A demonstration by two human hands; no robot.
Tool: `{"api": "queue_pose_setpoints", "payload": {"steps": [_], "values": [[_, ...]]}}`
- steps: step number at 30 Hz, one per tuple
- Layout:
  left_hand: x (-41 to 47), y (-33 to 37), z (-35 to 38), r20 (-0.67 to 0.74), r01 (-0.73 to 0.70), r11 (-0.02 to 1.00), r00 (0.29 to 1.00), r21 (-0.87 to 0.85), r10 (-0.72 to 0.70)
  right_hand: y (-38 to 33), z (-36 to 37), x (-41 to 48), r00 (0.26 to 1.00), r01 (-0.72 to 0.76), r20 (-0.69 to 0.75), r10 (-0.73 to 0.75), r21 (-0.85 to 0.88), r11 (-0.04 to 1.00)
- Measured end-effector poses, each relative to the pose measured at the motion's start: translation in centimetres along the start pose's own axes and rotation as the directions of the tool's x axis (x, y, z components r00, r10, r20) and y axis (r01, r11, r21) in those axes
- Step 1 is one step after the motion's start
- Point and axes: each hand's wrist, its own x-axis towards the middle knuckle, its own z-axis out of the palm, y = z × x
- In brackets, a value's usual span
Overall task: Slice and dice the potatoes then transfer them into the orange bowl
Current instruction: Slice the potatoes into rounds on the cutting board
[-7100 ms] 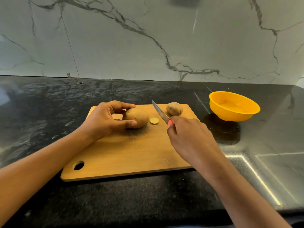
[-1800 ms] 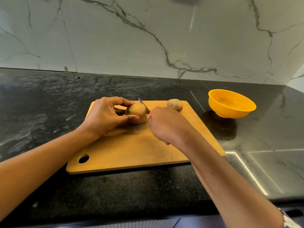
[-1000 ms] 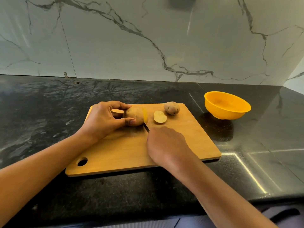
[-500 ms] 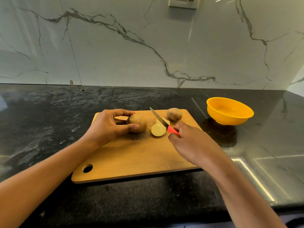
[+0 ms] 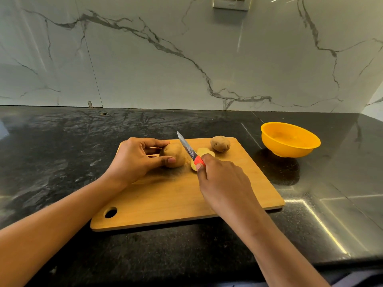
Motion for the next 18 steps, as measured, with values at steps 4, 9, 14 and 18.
{"api": "queue_pose_setpoints", "payload": {"steps": [4, 9, 14, 18], "values": [[0.0, 0.0, 0.0, 0.001, 0.001, 1.0, 1.0, 0.006, -0.001, -0.5, 0.2, 0.0, 1.0, 0.013, 0.005, -0.012, -0.026, 1.0], [-0.1, 0.0, 0.0, -0.004, -0.006, 1.0, 1.0, 0.008, 0.007, -0.8, -0.2, 0.1, 0.999, 0.028, -0.037, -0.032, -0.108, 0.994], [-0.2, 0.2, 0.1, -0.01, -0.024, 1.0, 1.0, 0.009, 0.024, -2.1, -0.7, 0.7, 0.997, 0.067, -0.014, -0.07, -0.164, 0.984], [-0.2, 0.3, 0.1, -0.016, -0.029, 0.999, 0.999, 0.028, 0.029, -2.1, -0.7, 0.1, 0.997, 0.079, 0.013, -0.078, -0.177, 0.981]]}}
